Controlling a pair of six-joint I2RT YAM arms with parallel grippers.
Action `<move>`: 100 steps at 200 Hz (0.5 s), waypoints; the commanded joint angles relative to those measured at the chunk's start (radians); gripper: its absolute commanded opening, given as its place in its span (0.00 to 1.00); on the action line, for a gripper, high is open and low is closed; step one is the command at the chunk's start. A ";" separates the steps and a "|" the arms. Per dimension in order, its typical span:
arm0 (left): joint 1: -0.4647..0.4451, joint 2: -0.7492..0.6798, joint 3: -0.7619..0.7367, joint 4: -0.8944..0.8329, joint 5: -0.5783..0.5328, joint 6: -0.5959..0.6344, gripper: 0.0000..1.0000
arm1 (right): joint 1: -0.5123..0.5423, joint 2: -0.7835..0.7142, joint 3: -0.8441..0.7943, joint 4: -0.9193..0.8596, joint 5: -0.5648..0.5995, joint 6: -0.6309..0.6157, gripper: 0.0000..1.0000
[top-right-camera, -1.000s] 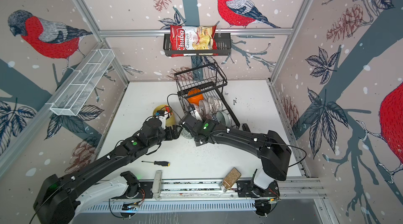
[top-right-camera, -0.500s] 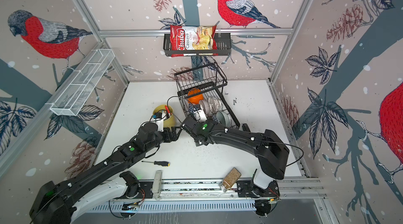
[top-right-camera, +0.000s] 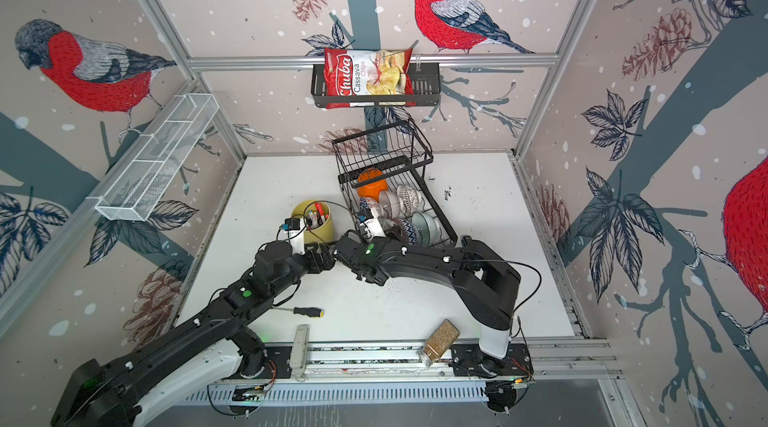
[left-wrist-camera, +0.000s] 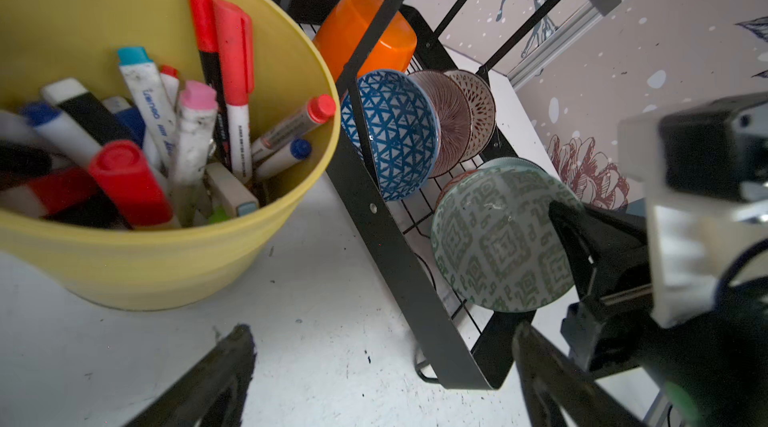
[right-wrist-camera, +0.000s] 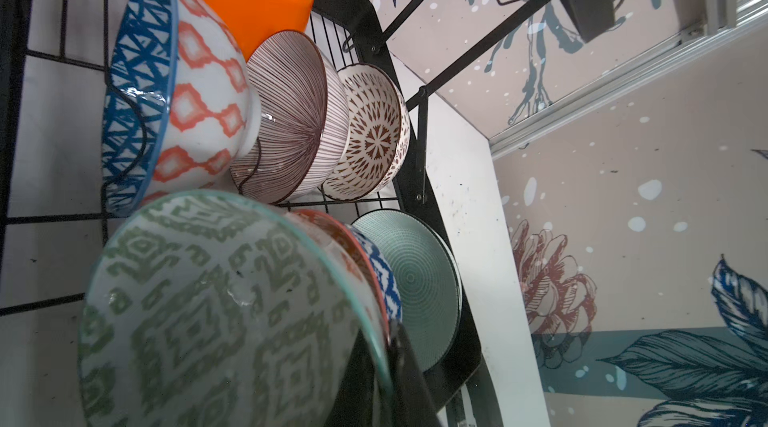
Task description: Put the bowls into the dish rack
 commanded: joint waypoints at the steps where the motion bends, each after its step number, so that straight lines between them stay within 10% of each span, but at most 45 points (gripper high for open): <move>1: 0.016 -0.025 -0.012 0.058 -0.007 0.015 0.96 | 0.012 0.045 0.030 -0.064 0.117 0.056 0.00; 100: 0.053 -0.031 -0.018 0.056 0.004 0.029 0.96 | 0.021 0.153 0.033 -0.034 0.168 0.009 0.00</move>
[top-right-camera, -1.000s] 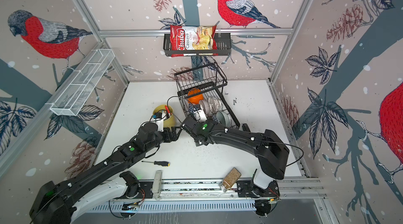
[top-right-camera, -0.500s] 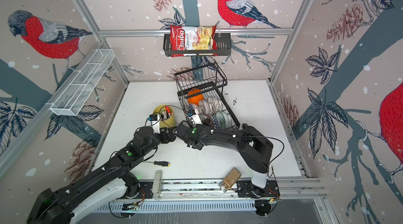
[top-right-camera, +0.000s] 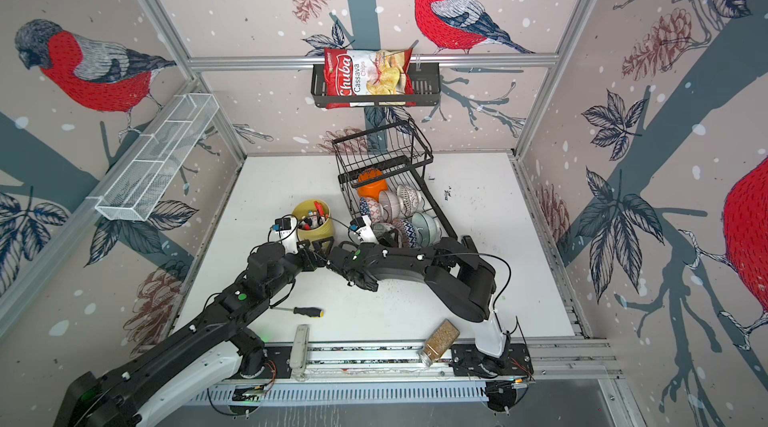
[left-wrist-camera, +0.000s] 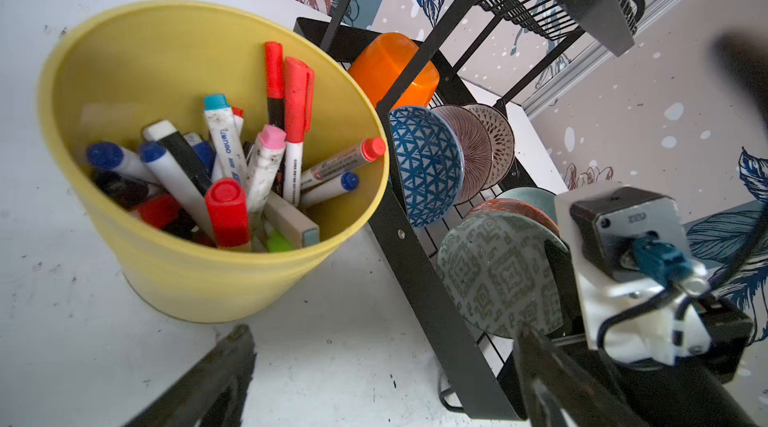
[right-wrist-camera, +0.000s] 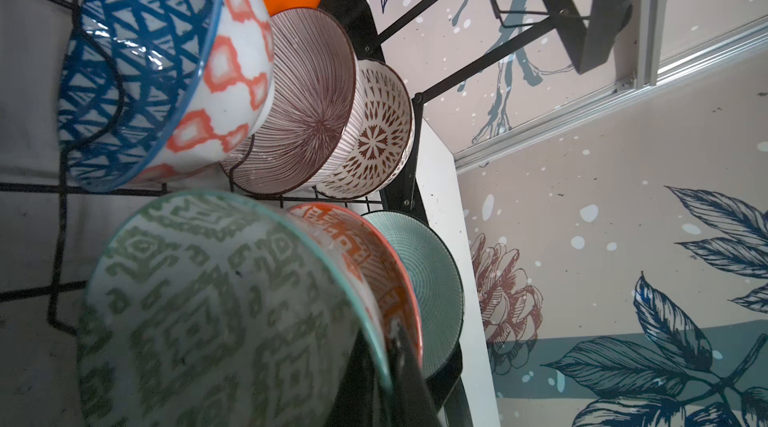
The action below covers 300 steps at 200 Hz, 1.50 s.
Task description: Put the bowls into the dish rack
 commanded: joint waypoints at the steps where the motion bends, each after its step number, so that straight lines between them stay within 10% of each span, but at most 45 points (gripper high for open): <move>1: 0.006 0.006 0.007 0.046 0.028 0.006 0.96 | 0.002 0.012 -0.006 0.029 0.049 -0.016 0.00; 300: 0.044 -0.145 0.055 -0.159 -0.034 0.032 0.96 | 0.001 -0.042 -0.120 0.184 -0.141 -0.047 0.00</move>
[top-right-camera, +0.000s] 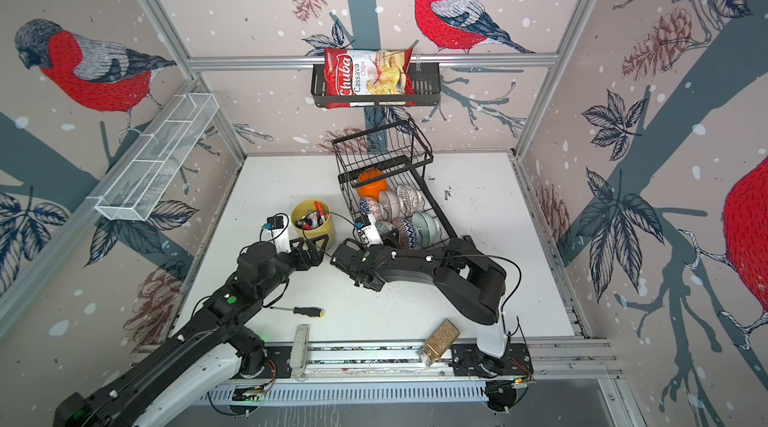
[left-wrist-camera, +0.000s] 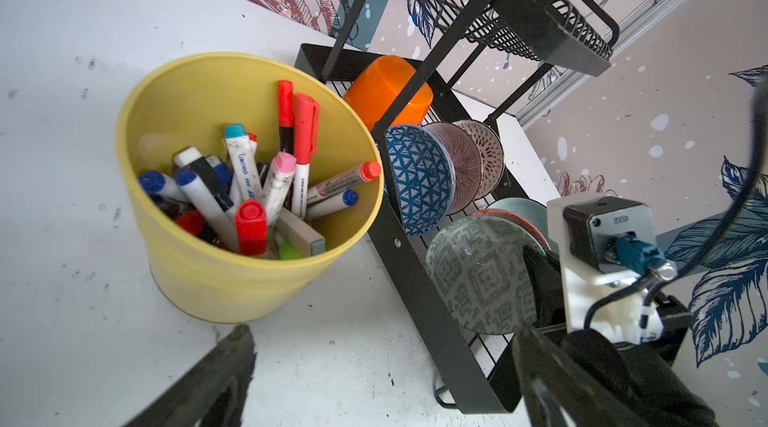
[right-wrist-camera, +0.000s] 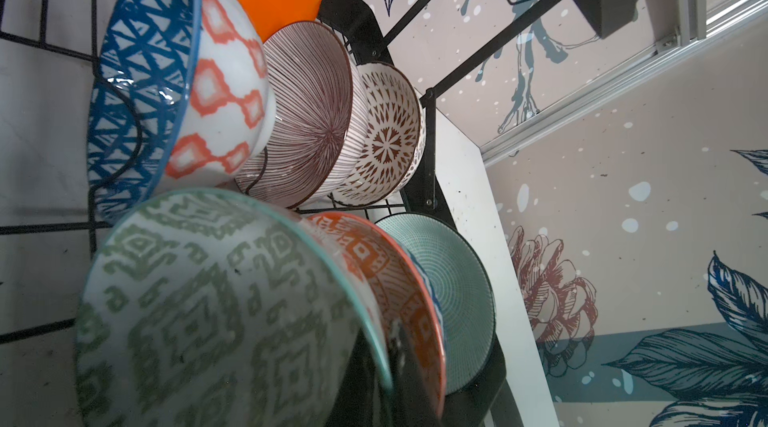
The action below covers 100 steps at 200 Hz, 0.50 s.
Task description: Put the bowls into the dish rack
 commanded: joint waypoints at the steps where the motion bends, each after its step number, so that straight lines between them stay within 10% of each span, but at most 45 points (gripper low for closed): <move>1: 0.008 -0.035 0.013 -0.035 -0.031 0.011 0.96 | 0.014 0.024 -0.011 -0.031 -0.088 -0.018 0.00; 100: 0.025 -0.084 0.035 -0.091 -0.059 0.030 0.96 | 0.064 0.075 0.017 -0.130 0.039 0.065 0.00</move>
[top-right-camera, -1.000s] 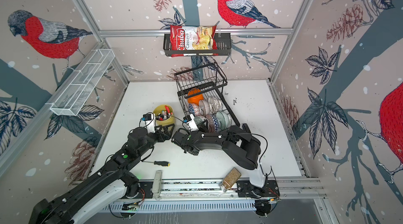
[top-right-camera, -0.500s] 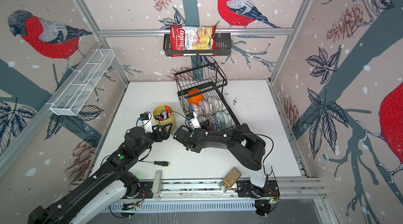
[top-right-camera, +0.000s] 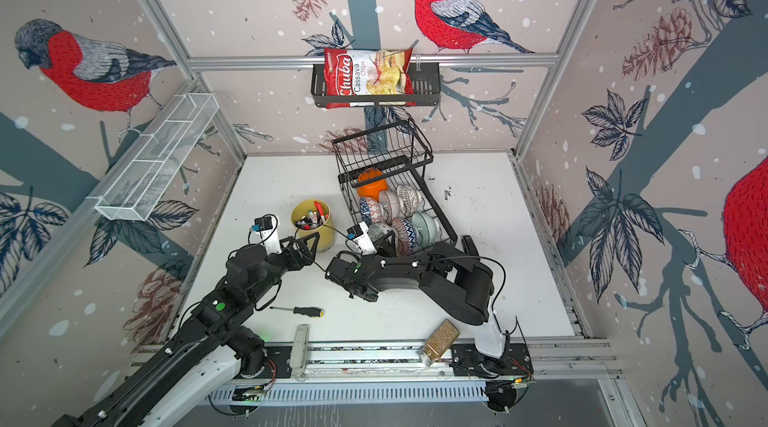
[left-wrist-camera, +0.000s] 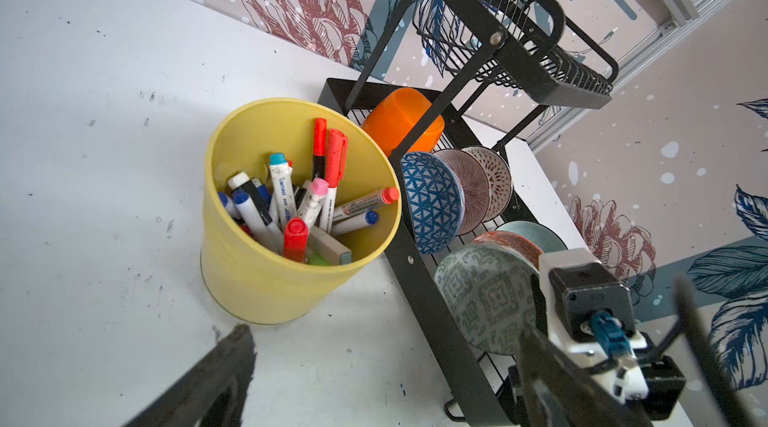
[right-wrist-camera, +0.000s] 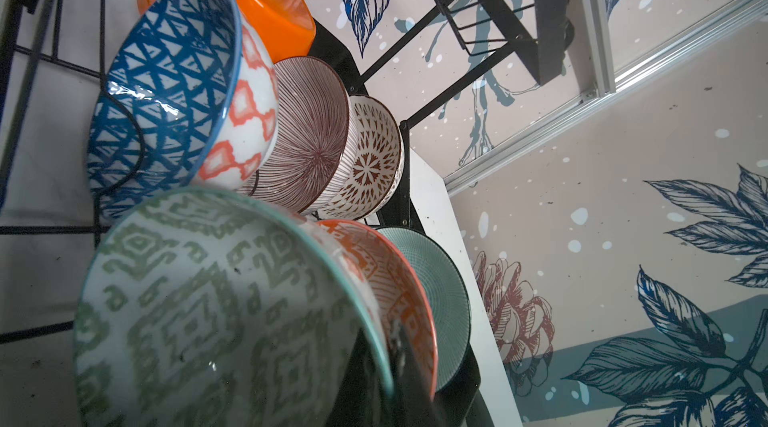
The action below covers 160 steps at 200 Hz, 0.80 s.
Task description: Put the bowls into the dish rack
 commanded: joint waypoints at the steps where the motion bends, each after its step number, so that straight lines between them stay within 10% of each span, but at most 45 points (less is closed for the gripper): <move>1: 0.007 -0.002 0.008 -0.001 -0.008 0.022 0.96 | 0.003 0.001 0.007 -0.097 -0.119 0.019 0.00; 160: 0.015 0.004 0.006 0.008 -0.005 0.031 0.96 | -0.022 -0.011 0.069 -0.193 0.066 0.040 0.00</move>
